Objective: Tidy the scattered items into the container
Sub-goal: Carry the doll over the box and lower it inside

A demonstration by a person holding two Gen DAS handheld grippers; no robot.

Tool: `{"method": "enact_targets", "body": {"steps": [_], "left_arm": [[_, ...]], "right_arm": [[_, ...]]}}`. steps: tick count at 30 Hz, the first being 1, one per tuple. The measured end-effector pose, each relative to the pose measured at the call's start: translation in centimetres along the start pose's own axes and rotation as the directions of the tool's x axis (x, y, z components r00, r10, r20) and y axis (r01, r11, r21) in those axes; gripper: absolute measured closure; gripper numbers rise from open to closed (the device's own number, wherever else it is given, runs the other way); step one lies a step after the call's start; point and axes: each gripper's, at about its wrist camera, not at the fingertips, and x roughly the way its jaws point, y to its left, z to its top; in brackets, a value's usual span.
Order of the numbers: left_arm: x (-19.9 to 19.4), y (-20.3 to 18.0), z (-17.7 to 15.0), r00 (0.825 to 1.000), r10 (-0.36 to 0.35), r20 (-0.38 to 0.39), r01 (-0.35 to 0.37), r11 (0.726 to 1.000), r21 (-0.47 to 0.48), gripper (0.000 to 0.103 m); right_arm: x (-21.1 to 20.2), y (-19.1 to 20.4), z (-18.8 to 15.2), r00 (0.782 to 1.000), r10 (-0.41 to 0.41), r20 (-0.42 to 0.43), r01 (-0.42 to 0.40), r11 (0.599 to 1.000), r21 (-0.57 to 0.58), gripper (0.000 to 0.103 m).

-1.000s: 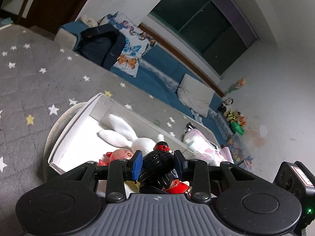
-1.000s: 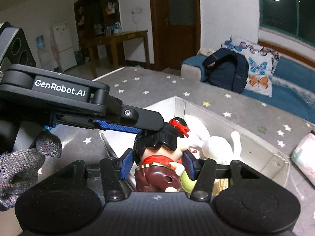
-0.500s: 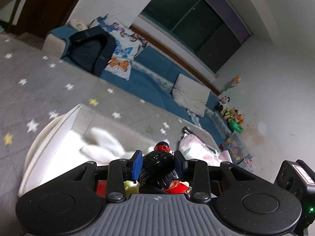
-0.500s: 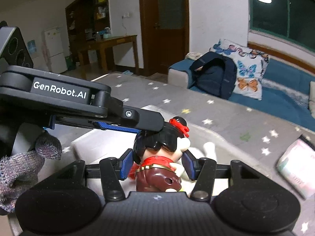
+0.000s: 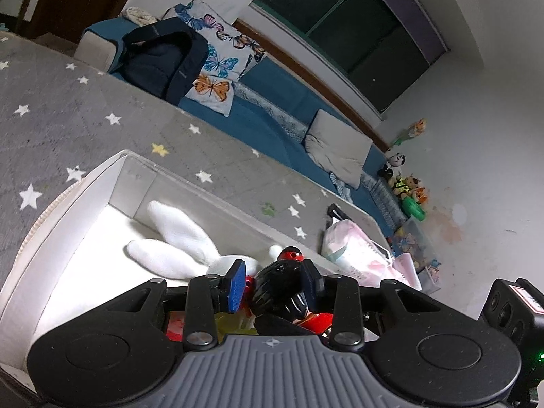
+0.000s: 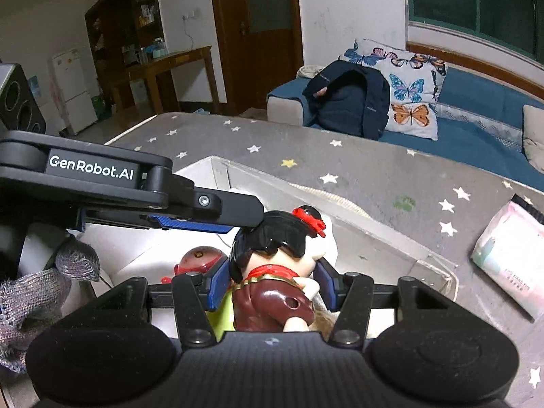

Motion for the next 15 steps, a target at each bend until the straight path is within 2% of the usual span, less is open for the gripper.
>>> {"method": "enact_targets", "body": {"steps": [15], "left_arm": [[-0.12, 0.59, -0.6, 0.999, 0.033, -0.012, -0.033, 0.999, -0.007, 0.065]], "right_arm": [[0.42, 0.63, -0.86, 0.999, -0.004, -0.032, 0.004, 1.0, -0.008, 0.048]]}}
